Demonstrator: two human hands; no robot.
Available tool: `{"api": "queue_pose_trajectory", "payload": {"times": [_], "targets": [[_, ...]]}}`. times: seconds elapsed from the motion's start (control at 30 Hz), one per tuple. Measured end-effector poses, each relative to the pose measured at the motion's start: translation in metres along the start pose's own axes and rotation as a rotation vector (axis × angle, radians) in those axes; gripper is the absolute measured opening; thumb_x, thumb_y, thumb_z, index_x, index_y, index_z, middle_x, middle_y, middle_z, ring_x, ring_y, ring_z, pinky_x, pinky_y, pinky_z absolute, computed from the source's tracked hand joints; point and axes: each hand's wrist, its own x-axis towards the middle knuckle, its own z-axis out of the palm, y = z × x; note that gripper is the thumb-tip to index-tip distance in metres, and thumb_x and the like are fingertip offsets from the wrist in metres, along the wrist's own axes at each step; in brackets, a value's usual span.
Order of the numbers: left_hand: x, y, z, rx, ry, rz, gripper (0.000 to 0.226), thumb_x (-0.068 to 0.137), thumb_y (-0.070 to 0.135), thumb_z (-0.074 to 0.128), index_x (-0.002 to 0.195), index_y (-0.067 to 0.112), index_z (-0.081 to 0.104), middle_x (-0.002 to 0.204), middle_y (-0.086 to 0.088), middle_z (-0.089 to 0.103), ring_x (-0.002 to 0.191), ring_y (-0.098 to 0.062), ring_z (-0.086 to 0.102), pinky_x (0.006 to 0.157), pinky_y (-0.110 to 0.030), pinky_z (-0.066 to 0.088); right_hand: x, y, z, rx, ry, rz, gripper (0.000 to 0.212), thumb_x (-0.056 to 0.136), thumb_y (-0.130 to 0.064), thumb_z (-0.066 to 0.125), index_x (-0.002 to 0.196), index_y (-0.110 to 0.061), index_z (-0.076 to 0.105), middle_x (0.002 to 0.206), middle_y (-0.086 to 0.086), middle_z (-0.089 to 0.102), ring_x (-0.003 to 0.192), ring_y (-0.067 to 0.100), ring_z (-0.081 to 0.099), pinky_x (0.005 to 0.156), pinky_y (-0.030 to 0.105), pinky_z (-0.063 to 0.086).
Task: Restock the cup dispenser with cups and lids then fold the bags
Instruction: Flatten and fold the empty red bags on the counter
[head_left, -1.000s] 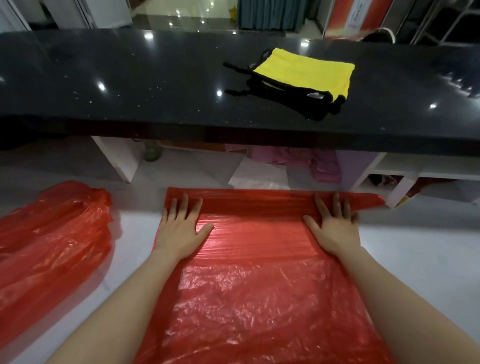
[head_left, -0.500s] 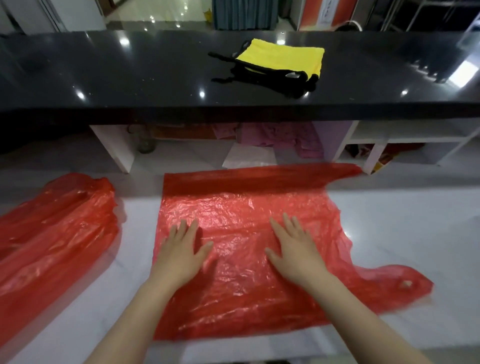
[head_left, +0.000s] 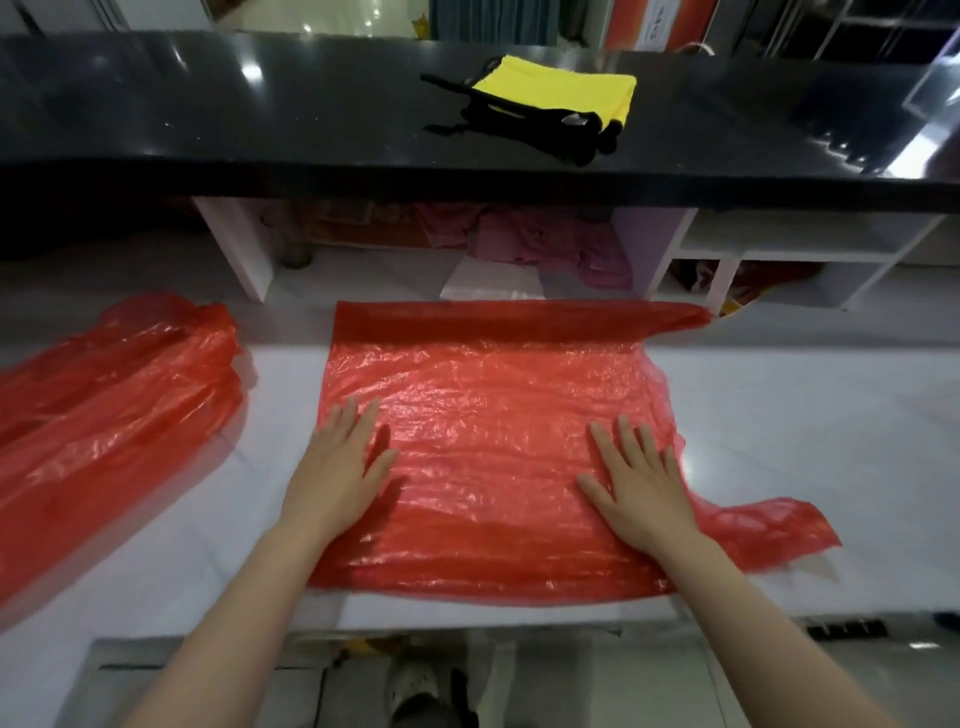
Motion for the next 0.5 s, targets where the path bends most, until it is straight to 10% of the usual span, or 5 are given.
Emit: {"api": "queue_pose_trajectory", "payload": {"times": [0.3,0.5], "targets": [[-0.123,-0.016,0.006,-0.516,0.394,-0.411,0.021,0.096,0.02,0.054,0.112,0.031,0.063,0.112,0.002,0.067,0.098,-0.017,0.061,0.082,-0.032,0.045,-0.071,0.047,-0.02,0.407,0.373,-0.214,0.038,0.09,-0.018,0.061,0.128,-0.018,0.06,0.143,-0.001,0.048,0.136,0.012,0.032,0.109,0.035,0.026],[-0.141,0.001,0.01,-0.934,0.426,-0.584,0.055,0.083,-0.016,0.04,0.111,0.026,0.061,0.109,-0.009,0.068,0.098,-0.025,0.065,0.085,-0.037,0.05,-0.105,0.079,0.0,0.442,0.504,-0.15,0.045,0.075,0.02,0.054,0.111,-0.003,0.068,0.131,0.017,0.058,0.133,0.032,0.04,0.109,0.049,0.03]]}}
